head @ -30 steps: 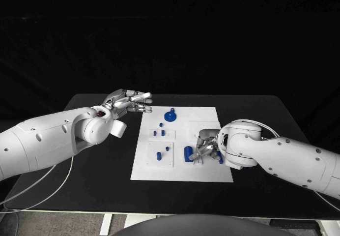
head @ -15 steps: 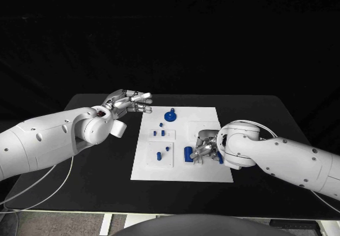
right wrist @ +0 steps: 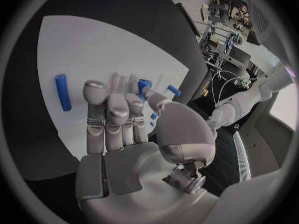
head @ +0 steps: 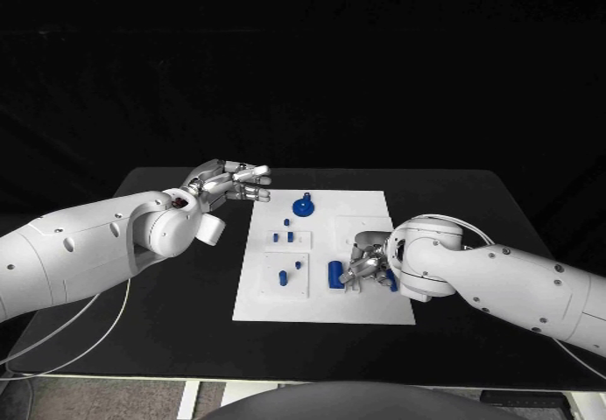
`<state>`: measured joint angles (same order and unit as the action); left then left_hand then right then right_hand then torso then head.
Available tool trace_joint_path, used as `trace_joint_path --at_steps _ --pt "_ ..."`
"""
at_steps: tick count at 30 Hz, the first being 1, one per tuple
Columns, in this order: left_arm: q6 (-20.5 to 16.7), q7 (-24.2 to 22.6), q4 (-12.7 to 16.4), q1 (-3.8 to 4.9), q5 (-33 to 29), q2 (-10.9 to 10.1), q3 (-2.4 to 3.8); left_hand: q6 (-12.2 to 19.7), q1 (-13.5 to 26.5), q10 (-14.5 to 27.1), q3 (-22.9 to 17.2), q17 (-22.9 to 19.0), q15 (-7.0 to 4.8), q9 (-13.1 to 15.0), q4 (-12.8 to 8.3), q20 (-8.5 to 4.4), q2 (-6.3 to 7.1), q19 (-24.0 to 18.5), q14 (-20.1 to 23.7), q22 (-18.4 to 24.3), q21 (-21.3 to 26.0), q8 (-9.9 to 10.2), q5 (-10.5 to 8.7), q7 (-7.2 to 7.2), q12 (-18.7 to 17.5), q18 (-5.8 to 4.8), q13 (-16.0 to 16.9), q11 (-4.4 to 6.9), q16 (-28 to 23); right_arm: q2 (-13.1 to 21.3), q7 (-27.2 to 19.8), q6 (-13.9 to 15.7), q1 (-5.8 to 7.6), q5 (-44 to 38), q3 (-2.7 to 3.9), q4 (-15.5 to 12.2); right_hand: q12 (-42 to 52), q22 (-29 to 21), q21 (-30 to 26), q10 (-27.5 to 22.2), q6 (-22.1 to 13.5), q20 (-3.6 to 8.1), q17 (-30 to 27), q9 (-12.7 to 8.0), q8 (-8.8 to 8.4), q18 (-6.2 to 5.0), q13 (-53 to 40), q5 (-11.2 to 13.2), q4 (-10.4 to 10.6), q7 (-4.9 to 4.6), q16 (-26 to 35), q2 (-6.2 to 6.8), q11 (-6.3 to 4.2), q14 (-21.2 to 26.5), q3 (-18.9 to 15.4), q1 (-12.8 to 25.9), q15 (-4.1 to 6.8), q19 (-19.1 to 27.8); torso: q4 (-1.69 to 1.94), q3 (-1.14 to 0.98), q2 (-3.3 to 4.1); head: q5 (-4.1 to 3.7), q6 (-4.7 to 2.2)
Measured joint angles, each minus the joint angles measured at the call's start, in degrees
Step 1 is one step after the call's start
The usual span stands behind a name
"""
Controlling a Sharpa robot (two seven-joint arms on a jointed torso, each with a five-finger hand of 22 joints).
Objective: Assemble the parts on the task board
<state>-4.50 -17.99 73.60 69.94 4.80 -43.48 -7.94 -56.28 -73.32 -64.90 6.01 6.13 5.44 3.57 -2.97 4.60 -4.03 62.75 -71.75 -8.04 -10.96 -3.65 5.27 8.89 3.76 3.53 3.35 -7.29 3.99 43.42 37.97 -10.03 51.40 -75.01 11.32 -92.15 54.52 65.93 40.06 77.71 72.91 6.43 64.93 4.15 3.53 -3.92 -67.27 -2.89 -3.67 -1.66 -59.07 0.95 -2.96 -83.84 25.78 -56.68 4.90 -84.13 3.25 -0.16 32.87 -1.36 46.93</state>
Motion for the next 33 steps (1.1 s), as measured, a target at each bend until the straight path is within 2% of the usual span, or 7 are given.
trace_joint_path --at_steps 4,8,11,15,21,23,33 --pt "0.0 0.0 -0.1 0.00 0.0 0.0 0.00 0.0 0.0 0.0 0.0 0.0 0.00 0.0 0.0 0.00 0.00 0.0 0.0 0.0 0.0 0.0 0.00 0.00 0.0 0.00 0.0 0.00 0.0 0.9 -0.3 1.8 -0.09 0.0 0.33 0.1 0.3 -0.1 0.0 0.0 0.0 0.00 -0.2 0.3 0.00 0.00 0.0 0.0 2.3 0.00 0.2 2.90 0.00 0.0 -2.6 0.7 0.00 0.0 -0.01 -0.02 -0.01 -0.01 -0.15" --pt "0.0 0.0 -0.2 0.00 0.0 0.0 0.00 0.0 0.0 0.0 0.0 0.0 0.00 0.0 0.0 0.00 0.00 0.0 0.0 0.0 0.0 0.0 0.00 0.00 0.0 0.00 0.0 0.00 0.0 1.7 -0.8 4.0 -0.14 0.5 2.99 1.2 0.5 -0.2 0.0 0.0 -0.2 0.00 -0.3 0.7 0.13 0.00 0.0 0.0 7.7 -0.22 0.2 6.12 0.00 0.0 -4.9 -2.5 0.00 0.0 -0.04 -0.04 -0.02 -0.14 -0.38" --pt "0.0 0.0 -0.3 0.00 0.0 0.0 0.00 0.0 0.0 0.0 0.0 0.0 0.00 0.0 0.0 0.00 0.00 0.0 0.0 0.1 0.0 0.0 0.00 0.00 0.0 0.00 0.0 0.00 0.0 2.4 -1.1 4.7 0.04 0.9 5.47 2.2 0.5 -0.4 -0.3 0.2 -1.8 0.00 -0.6 0.5 0.13 0.01 0.0 0.0 8.0 -0.71 0.2 6.86 0.44 0.0 -5.2 -3.3 0.00 0.0 -0.04 -0.04 -0.02 -0.16 -0.60" --pt "0.0 0.0 -0.5 0.00 0.0 0.0 0.00 0.0 1.8 0.0 0.9 0.0 0.00 0.0 0.9 0.00 0.76 0.0 0.0 0.1 0.0 0.0 -1.83 0.00 0.0 0.01 0.0 0.00 0.0 3.6 -1.4 4.6 0.71 1.0 6.82 3.3 0.5 -0.5 -0.6 0.0 -2.3 0.00 -0.7 0.4 0.13 0.00 0.0 0.0 7.0 -0.87 0.5 6.59 0.62 0.0 -4.8 -5.2 0.00 0.0 -0.04 -0.07 -0.02 -0.54 -0.86" --pt "0.0 0.0 -0.5 0.00 0.0 -0.1 -0.01 0.0 2.1 0.0 2.4 -0.6 0.17 0.0 1.9 0.09 1.09 -0.5 0.4 0.5 0.0 0.0 -2.28 0.00 0.0 0.00 0.0 0.00 0.0 5.0 -1.7 3.4 1.50 0.6 7.56 4.2 1.1 -0.6 -0.9 0.0 -0.5 0.00 -0.8 1.9 0.67 0.00 -0.5 0.0 6.1 0.11 0.7 6.27 0.62 0.0 -4.8 -6.6 0.00 0.0 -0.05 -0.08 -0.02 -1.03 -1.06" --pt "0.0 0.0 -0.5 0.00 0.0 -0.1 -0.01 0.0 1.9 -0.2 2.4 -0.6 0.09 0.0 1.9 0.09 1.30 -0.5 0.5 0.6 0.2 0.0 -2.28 0.00 0.0 0.00 0.0 0.16 0.0 5.3 -1.6 2.6 1.55 0.5 7.60 4.5 1.1 -0.6 -1.2 0.0 -0.5 0.00 -0.6 4.1 0.28 0.00 -0.9 0.0 5.3 0.11 0.7 6.21 0.62 0.0 -5.3 -6.9 0.00 0.0 -0.08 -0.07 -0.02 -1.19 -1.05" --pt "-0.1 -0.1 -0.5 0.00 0.0 -0.1 -0.01 0.1 1.7 -0.5 2.5 -0.6 0.31 0.0 1.9 0.09 1.49 -0.5 0.7 0.6 0.2 0.0 -2.28 0.02 0.0 0.00 0.1 0.11 0.0 5.9 0.4 -1.6 0.02 0.4 7.43 5.2 0.7 -0.8 -1.8 -0.4 -4.2 0.00 -0.3 6.5 0.29 0.00 -0.8 0.0 4.8 -1.01 0.7 6.22 0.61 0.0 -4.9 -6.9 -0.01 0.0 -0.02 0.03 -0.01 -1.82 -0.96"
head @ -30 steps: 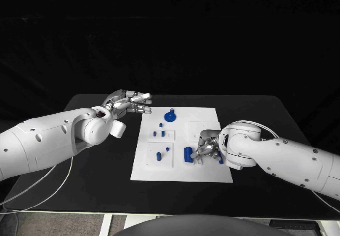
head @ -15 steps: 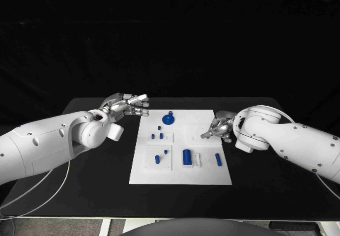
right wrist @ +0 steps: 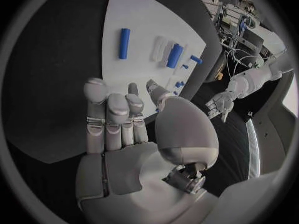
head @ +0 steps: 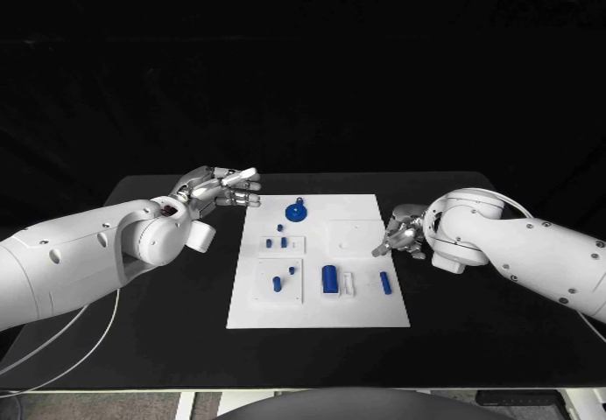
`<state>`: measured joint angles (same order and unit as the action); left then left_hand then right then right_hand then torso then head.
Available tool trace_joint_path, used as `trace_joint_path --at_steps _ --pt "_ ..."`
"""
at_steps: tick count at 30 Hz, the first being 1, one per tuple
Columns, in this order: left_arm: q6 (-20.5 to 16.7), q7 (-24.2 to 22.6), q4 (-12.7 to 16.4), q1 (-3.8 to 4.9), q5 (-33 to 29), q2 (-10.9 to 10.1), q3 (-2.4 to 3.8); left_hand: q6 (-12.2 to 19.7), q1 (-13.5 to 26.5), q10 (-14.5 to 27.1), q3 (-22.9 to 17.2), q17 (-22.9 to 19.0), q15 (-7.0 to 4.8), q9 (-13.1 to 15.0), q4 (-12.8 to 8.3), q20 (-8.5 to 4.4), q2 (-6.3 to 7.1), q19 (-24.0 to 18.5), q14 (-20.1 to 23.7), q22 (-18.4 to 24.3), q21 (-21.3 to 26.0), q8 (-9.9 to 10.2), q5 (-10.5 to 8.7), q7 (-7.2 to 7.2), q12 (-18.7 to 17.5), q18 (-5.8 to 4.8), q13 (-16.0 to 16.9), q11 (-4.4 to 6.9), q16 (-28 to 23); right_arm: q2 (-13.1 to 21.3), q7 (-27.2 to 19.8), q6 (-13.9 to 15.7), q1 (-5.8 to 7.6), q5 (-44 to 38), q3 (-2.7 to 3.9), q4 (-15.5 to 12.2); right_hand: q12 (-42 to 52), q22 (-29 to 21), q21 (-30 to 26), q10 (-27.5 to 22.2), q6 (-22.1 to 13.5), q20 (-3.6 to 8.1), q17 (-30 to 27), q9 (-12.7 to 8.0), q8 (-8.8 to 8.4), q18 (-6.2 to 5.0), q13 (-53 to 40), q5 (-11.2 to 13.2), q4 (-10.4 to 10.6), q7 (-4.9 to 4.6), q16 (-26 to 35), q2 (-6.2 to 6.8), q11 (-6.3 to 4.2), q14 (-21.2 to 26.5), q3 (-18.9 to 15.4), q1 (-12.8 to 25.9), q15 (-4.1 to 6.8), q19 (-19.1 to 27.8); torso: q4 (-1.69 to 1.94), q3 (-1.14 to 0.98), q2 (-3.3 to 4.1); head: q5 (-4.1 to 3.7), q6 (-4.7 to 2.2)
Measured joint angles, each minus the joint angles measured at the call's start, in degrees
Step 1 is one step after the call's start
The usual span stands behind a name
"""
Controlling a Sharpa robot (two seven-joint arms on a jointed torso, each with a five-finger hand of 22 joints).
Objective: Assemble the parts on the task board
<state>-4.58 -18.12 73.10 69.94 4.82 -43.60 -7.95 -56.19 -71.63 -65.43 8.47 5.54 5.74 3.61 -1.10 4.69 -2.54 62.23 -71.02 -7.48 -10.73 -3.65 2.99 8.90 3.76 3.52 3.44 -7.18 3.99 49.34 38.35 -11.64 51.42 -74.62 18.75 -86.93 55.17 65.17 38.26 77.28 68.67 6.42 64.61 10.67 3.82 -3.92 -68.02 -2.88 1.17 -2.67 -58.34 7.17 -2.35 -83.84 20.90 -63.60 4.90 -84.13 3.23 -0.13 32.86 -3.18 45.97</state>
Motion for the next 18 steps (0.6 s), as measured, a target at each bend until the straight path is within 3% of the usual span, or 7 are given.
trace_joint_path --at_steps 9,18 --pt "-0.2 -0.1 0.0 0.00 0.0 0.0 0.00 0.8 -0.4 0.2 0.3 -0.2 0.29 0.0 -0.3 0.21 0.43 -0.6 0.9 0.3 0.5 0.0 0.00 0.09 0.0 0.00 0.0 -0.22 0.0 -0.6 1.0 -2.3 -1.87 -1.0 -0.74 -0.2 0.0 -0.1 -0.2 -0.2 -0.4 0.00 0.2 0.0 0.00 0.00 0.0 0.0 0.6 -0.31 0.0 0.73 0.20 0.0 -0.2 0.7 0.00 0.0 0.10 0.00 0.03 -0.10 0.16" --pt "-0.3 -0.2 0.1 0.00 0.1 0.0 0.00 1.1 -0.2 0.7 0.3 -0.2 0.61 0.0 -0.3 0.62 0.66 -1.0 1.6 0.5 0.9 0.0 0.00 0.29 0.0 0.00 0.0 -0.32 0.0 -0.8 1.2 -4.0 -2.12 -2.9 -1.11 -0.2 0.0 -0.1 -0.2 -0.2 -0.8 0.00 0.5 0.2 0.06 0.00 -0.3 0.0 1.7 -0.30 0.0 1.06 0.20 0.0 -0.3 1.1 0.00 0.0 0.05 0.00 0.02 -0.19 0.26"
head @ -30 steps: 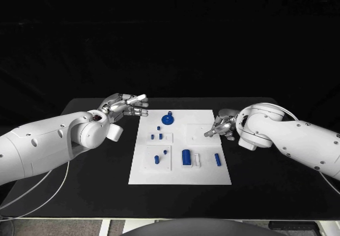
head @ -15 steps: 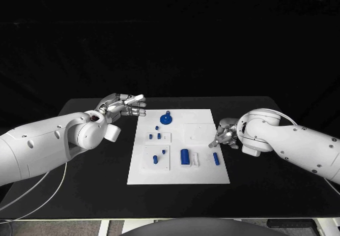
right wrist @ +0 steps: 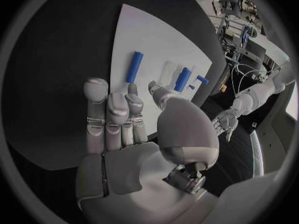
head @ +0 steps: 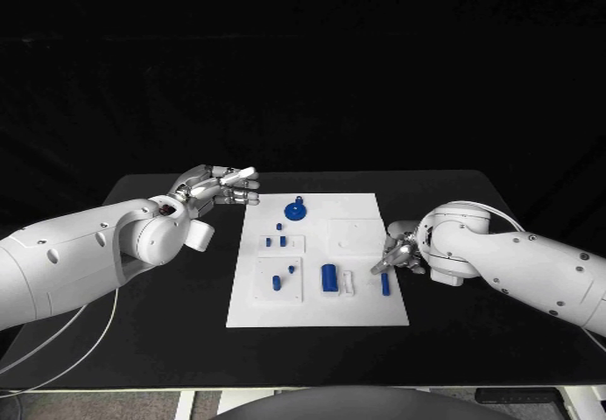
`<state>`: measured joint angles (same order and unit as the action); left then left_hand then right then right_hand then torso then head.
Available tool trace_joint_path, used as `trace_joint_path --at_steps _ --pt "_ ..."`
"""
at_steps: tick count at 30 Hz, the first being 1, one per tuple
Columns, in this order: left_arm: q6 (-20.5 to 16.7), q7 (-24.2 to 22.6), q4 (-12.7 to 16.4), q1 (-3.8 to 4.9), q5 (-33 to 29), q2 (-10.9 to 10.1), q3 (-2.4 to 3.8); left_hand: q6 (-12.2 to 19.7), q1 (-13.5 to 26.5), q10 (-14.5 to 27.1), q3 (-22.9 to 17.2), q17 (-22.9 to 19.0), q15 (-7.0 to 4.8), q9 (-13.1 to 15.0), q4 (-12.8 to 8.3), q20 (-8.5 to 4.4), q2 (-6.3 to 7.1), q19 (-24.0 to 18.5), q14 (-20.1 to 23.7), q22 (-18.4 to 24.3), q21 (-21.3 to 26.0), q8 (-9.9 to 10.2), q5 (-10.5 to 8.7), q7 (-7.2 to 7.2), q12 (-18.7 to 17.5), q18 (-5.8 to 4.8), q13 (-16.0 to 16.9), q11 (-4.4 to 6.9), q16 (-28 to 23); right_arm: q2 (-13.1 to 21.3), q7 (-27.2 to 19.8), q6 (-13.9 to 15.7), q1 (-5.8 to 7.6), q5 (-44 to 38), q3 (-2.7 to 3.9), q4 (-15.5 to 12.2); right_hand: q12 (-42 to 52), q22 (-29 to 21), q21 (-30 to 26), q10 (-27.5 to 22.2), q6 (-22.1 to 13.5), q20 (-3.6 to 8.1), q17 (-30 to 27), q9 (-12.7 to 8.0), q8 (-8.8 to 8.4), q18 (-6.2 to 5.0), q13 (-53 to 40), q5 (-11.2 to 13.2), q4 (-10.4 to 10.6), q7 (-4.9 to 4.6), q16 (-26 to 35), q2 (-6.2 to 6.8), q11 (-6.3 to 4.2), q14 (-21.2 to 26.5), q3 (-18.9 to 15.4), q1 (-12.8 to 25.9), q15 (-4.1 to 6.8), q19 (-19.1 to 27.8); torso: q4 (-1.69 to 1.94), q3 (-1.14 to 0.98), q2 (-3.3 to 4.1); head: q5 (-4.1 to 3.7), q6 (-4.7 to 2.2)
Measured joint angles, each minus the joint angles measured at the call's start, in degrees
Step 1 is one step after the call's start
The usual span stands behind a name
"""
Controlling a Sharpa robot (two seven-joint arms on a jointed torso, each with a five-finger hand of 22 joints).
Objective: Assemble the parts on the task board
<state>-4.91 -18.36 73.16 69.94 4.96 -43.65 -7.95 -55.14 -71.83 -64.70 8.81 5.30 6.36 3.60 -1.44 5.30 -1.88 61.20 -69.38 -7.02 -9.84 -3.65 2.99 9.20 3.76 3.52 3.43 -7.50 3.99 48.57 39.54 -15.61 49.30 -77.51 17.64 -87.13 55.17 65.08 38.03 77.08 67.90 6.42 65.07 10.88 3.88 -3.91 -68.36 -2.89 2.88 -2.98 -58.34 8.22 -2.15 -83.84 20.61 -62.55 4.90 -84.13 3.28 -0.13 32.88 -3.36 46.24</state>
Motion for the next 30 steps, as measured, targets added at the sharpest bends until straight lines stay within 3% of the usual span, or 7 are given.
trace_joint_path --at_steps 7,13,30 --pt "0.0 0.0 0.0 0.00 0.1 -0.1 0.00 0.0 0.0 0.0 0.0 0.0 -0.20 0.0 0.0 0.00 0.00 0.0 0.2 0.1 0.0 0.0 0.00 0.00 0.0 0.00 0.0 0.00 0.0 0.1 0.1 -0.8 -0.44 -2.0 -0.42 0.1 0.0 0.1 0.0 0.0 0.0 0.00 0.2 0.0 -0.02 -0.01 -0.2 0.0 0.6 0.00 0.0 0.01 0.00 0.0 -0.1 0.0 0.00 0.0 -0.01 -0.04 0.01 0.04 0.14" --pt "0.0 0.0 0.0 0.00 0.1 -0.1 0.00 0.0 0.0 0.0 0.0 0.0 -0.20 0.0 0.0 0.00 0.00 0.0 0.2 0.1 0.0 0.0 0.00 0.00 0.0 0.00 0.0 0.00 0.0 0.1 0.1 -0.8 -0.45 -3.1 -0.39 0.1 0.0 0.2 0.0 0.0 0.0 0.00 0.2 0.1 -0.01 -0.01 -0.2 0.0 0.9 0.00 0.0 0.01 0.00 0.0 -0.1 0.0 0.00 0.0 -0.05 -0.07 0.01 0.07 0.15" --pt "0.1 0.2 0.0 0.00 0.2 -0.1 0.00 0.0 0.0 0.2 0.0 0.0 0.00 0.0 0.0 0.00 0.00 0.0 0.4 0.2 0.2 0.0 0.01 0.00 0.0 0.00 0.0 -0.20 0.0 0.6 0.3 1.9 -0.55 -4.9 -0.42 0.1 0.0 0.2 0.0 0.0 0.0 0.00 0.3 -0.2 -0.02 0.00 -0.4 0.0 1.7 0.00 0.0 0.24 0.00 0.0 0.4 0.2 -0.01 0.0 -0.01 -0.03 0.00 -0.22 0.23"
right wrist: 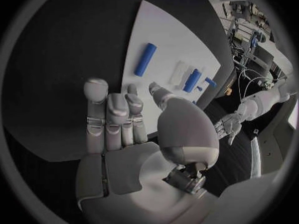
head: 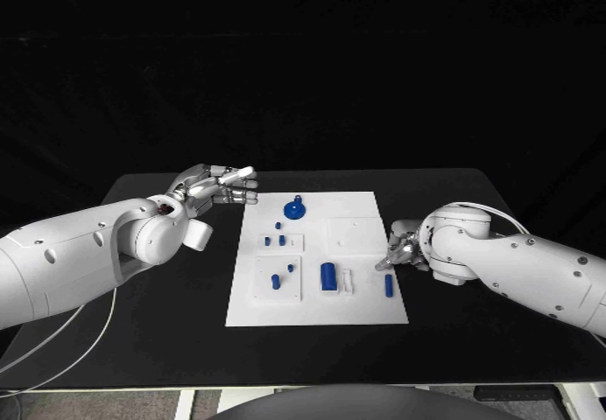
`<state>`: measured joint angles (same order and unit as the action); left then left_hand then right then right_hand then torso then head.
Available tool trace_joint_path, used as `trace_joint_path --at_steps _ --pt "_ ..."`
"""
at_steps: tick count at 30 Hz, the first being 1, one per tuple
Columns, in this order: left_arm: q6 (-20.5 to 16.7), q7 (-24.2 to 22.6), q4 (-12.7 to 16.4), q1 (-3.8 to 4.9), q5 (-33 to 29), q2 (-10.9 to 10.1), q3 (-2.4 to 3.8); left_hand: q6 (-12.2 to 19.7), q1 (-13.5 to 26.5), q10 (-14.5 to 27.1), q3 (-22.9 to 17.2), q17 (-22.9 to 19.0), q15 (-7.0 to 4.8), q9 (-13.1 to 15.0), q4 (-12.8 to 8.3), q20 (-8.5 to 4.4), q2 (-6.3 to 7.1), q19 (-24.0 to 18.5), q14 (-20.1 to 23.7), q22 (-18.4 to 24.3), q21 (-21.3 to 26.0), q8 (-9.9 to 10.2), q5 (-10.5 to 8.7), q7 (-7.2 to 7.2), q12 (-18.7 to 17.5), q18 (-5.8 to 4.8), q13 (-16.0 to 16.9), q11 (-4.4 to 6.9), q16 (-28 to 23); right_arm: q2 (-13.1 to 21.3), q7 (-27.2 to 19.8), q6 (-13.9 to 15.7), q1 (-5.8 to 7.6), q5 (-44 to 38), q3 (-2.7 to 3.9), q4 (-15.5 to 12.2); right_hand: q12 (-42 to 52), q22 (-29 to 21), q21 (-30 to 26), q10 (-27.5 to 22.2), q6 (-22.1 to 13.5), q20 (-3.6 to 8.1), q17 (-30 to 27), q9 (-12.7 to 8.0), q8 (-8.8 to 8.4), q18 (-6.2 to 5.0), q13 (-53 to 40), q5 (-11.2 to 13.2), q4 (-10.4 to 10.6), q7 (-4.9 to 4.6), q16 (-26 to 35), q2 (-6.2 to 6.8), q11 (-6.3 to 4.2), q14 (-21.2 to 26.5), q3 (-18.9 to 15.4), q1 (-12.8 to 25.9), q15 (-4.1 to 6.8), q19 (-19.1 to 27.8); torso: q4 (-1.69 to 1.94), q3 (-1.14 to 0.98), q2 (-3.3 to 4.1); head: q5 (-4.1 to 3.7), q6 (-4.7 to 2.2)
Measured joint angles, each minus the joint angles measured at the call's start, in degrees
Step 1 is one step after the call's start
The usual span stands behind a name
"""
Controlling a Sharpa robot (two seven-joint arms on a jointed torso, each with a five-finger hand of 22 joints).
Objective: Assemble the parts on the task board
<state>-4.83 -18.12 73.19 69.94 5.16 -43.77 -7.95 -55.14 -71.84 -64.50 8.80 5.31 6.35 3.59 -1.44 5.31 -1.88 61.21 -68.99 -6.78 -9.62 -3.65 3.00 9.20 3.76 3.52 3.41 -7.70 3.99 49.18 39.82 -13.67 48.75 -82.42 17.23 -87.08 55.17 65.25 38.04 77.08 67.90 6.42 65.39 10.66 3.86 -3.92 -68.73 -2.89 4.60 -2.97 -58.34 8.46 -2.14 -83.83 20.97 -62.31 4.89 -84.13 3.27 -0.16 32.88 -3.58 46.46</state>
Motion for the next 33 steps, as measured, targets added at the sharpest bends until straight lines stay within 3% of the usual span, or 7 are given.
trace_joint_path --at_steps 8,15,22,30,33 --pt "0.1 0.2 0.1 0.00 0.2 -0.1 0.00 0.0 0.0 0.0 0.0 0.0 0.00 0.0 0.0 0.00 0.00 0.0 0.0 0.0 0.0 0.0 0.04 0.00 0.0 0.00 0.0 0.00 0.0 1.2 0.0 -0.2 -0.12 0.4 0.01 -1.0 0.0 0.2 0.4 0.0 1.6 0.00 0.2 0.5 0.00 0.00 0.0 0.0 0.2 0.64 0.0 0.24 0.00 0.0 0.2 0.2 0.00 0.0 0.02 0.03 -0.01 -0.04 0.13" --pt "0.2 0.5 0.1 0.00 0.3 -0.1 0.00 0.2 0.0 0.2 0.0 0.0 0.00 0.0 0.0 0.00 0.00 0.0 0.0 0.1 0.2 0.0 0.04 -0.20 0.0 0.00 0.0 0.21 0.0 2.2 0.1 -2.2 -0.94 2.3 0.01 -2.4 -0.1 0.3 0.4 0.2 2.7 0.00 0.2 4.3 0.00 0.00 0.4 0.0 -0.5 1.21 0.0 0.35 -0.22 0.0 0.3 0.1 -0.03 0.0 -0.01 0.07 -0.04 -0.03 0.13" --pt "0.5 0.7 0.2 0.00 0.5 -0.2 0.00 0.4 0.0 0.4 -0.2 0.0 0.00 0.0 0.2 0.00 0.00 0.0 0.0 0.1 0.2 0.0 0.04 0.00 0.0 0.00 0.0 -0.01 0.0 3.1 0.1 -3.8 -1.82 4.4 0.00 -4.0 -0.8 0.4 0.4 0.4 3.0 0.00 0.2 7.1 0.00 0.00 0.9 0.0 0.3 1.51 0.0 0.08 -0.42 -0.1 -0.5 0.4 0.09 0.0 -0.02 0.04 -0.04 -0.06 0.10" --pt "0.7 0.9 0.2 0.00 0.6 -0.2 -0.01 0.4 0.0 0.4 -0.2 0.1 0.00 0.0 0.2 0.00 0.00 0.0 0.0 0.1 0.2 0.0 0.04 0.00 0.0 0.00 0.0 -0.01 0.0 3.2 0.1 -4.2 -2.58 6.1 0.06 -4.6 -0.8 0.4 0.4 0.4 3.1 0.12 0.3 10.3 0.02 0.00 0.6 0.0 2.0 1.58 0.0 0.67 -0.42 -0.2 -1.8 1.0 0.21 0.1 -0.02 0.02 -0.02 -0.10 0.12" --pt "0.8 1.0 0.2 0.00 0.7 -0.2 -0.01 0.4 0.0 0.4 -0.2 0.1 0.00 0.0 0.2 0.00 0.00 0.0 0.0 0.1 0.2 0.0 0.04 0.00 0.0 0.00 0.0 0.00 0.0 3.0 0.1 -4.1 -2.86 6.5 0.07 -4.6 -0.8 0.4 0.4 0.4 3.3 0.21 0.3 10.7 0.29 -0.01 0.4 0.0 2.3 1.59 0.0 0.67 -0.43 -0.2 -2.1 1.0 0.21 0.2 0.00 -0.01 -0.01 -0.10 0.12"
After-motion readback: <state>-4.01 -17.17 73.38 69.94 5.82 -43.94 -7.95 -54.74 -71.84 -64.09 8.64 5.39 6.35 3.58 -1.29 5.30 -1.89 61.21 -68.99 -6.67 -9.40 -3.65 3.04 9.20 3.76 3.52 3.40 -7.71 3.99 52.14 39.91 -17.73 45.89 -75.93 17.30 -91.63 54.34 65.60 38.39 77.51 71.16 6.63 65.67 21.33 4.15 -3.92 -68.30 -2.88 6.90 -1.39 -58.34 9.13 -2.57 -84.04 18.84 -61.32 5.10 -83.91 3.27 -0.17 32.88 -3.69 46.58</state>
